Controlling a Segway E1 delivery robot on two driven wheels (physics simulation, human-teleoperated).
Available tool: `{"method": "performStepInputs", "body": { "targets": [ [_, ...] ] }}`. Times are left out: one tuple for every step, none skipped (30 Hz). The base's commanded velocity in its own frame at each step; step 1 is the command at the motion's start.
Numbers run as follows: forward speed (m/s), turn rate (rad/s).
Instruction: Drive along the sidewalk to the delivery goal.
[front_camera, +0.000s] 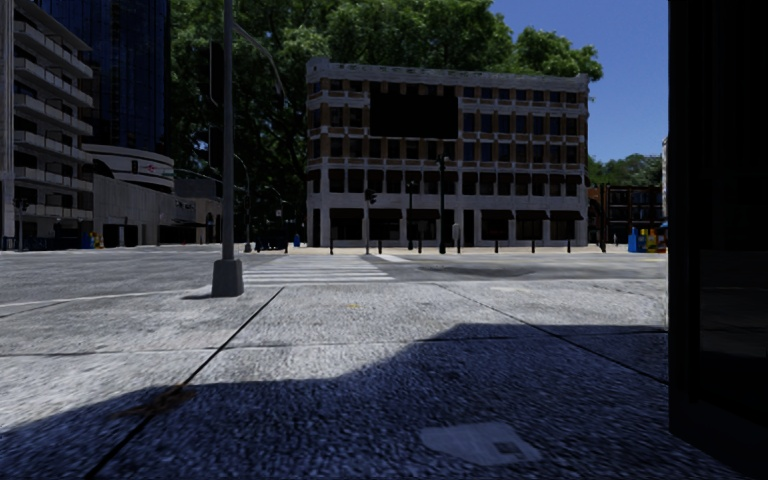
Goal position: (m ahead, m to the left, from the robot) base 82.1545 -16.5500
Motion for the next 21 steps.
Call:
{"method": "performStepInputs", "body": {
  "targets": [
    [2.00,0.26],
    [2.00,0.26],
    [2.00,0.26],
    [2.00,0.26],
    [2.00,0.26],
    [2.00,0.26],
    [2.00,0.26],
    [2.00,0.26],
    [2.00,0.26],
    [2.00,0.26],
    [2.00,0.26],
    [2.00,0.26],
    [2.00,0.26],
    [2.00,0.26],
    [2.00,0.26],
    [2.00,0.26],
    [2.00,0.26],
    [2.00,0.26],
    [2.00,0.26],
    [2.00,0.26],
    [2.00,0.26]
  ]
}}
